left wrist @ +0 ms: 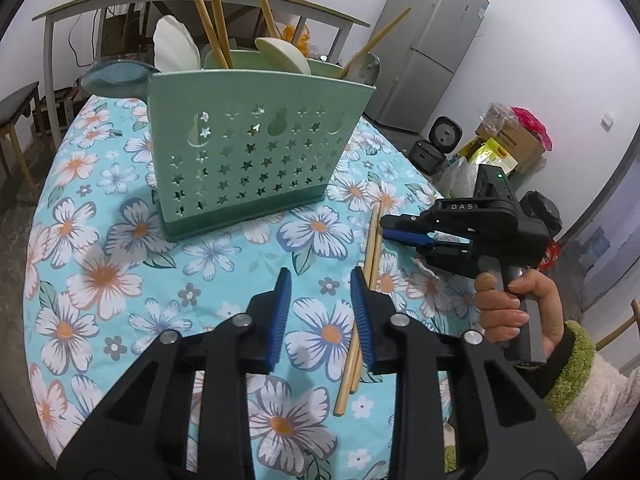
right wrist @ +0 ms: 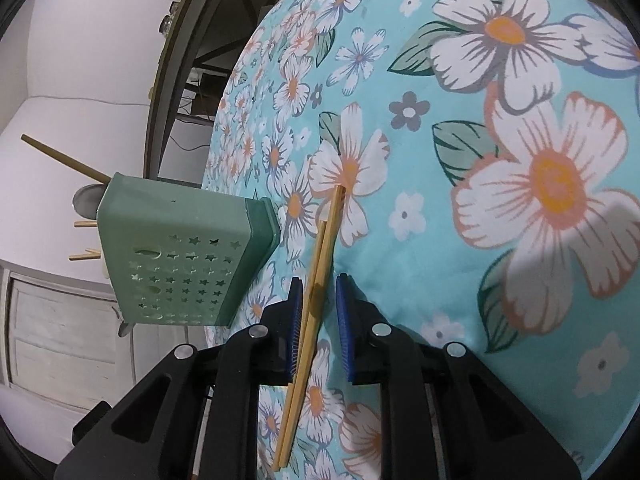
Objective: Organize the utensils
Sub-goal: 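Move both tools back down to the loose chopsticks on the cloth, then grasp one chopstick with the left tool while the right tool grasps another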
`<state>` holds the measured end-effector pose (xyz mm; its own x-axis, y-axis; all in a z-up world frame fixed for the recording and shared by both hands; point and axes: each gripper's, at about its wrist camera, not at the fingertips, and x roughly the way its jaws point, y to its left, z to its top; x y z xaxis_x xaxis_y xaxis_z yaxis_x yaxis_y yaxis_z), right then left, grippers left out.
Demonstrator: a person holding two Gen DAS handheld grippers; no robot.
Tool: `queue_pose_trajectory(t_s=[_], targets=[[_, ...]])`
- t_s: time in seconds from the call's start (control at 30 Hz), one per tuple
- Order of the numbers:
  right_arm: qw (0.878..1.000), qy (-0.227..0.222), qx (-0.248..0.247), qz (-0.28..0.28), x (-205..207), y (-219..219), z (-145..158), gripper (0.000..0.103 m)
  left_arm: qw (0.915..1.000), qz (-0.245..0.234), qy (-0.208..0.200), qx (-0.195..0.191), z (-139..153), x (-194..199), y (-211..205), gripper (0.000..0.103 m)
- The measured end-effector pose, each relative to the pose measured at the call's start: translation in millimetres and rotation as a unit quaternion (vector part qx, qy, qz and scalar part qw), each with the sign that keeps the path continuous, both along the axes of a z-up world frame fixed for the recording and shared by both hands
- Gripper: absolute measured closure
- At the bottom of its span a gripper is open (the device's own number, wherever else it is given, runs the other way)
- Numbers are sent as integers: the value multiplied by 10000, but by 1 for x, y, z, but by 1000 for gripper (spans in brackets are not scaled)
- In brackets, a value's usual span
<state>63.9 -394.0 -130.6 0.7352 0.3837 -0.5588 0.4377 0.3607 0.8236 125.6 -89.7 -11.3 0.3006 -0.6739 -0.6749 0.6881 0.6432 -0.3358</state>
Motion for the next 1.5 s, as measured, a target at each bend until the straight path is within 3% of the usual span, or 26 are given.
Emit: queue_pose_trajectory(t_s=[0.17, 0.5, 0.83, 1.07, 1.17, 1.5], targets=[[10000, 6, 21, -34, 3, -1, -3, 94, 10000, 3, 38, -9, -1, 1, 0, 77], [9998, -127, 142, -43, -11, -3, -4, 94, 9999, -65, 134, 54, -5, 6, -8, 77], [10000, -46, -18, -20, -55, -5, 2, 94, 9907, -822, 731, 805, -50, 16, -70, 77], [10000, -13, 13, -66, -74, -9, -2, 93, 9842, -1060, 222, 1399, -61, 4, -102, 78], [9999, -9, -98, 36, -71, -9, -1, 93, 9826, -1070, 32, 1519, -62, 2, -106, 91], [9951, 124, -671, 722, -37, 5, 10, 92, 9843, -499, 57, 1693, -55, 3, -59, 97]])
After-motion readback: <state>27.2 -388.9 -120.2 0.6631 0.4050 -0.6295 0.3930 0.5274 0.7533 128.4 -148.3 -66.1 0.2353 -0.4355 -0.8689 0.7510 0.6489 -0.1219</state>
